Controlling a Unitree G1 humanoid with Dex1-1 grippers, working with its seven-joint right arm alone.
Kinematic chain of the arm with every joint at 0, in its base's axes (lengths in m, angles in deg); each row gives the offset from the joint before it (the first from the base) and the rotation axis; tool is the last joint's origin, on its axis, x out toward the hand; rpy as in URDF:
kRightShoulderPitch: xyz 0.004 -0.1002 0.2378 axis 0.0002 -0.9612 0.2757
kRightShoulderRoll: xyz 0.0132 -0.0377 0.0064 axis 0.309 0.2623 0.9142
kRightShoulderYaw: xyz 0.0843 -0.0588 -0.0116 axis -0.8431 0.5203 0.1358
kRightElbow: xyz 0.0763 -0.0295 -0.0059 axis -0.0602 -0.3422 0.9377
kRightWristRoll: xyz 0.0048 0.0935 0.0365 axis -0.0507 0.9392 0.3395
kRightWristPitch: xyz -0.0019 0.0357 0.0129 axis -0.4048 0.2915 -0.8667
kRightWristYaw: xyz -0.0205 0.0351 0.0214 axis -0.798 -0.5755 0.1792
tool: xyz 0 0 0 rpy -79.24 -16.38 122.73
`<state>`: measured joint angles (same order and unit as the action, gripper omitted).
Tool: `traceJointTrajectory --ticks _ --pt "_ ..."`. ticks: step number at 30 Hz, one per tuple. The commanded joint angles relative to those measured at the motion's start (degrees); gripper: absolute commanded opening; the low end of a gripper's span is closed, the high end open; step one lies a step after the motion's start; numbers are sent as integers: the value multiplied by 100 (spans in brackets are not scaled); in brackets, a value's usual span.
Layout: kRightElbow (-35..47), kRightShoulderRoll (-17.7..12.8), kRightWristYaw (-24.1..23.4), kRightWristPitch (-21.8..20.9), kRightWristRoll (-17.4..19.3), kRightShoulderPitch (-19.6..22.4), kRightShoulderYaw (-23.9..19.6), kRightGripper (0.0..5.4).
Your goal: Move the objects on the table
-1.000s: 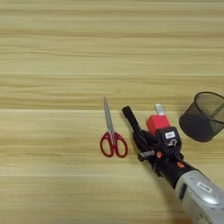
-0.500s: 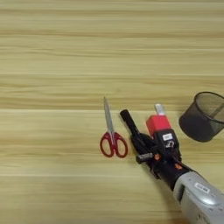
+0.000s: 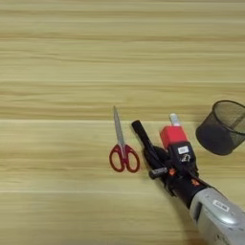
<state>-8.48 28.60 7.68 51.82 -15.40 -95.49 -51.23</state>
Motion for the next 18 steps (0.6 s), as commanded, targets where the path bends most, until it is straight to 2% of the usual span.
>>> traceJointTrajectory --ticks 1,18 --pt "178 -93 -27 -129 -18 146 -91 171" --pt "287 -102 -14 -96 19 155 -114 347"
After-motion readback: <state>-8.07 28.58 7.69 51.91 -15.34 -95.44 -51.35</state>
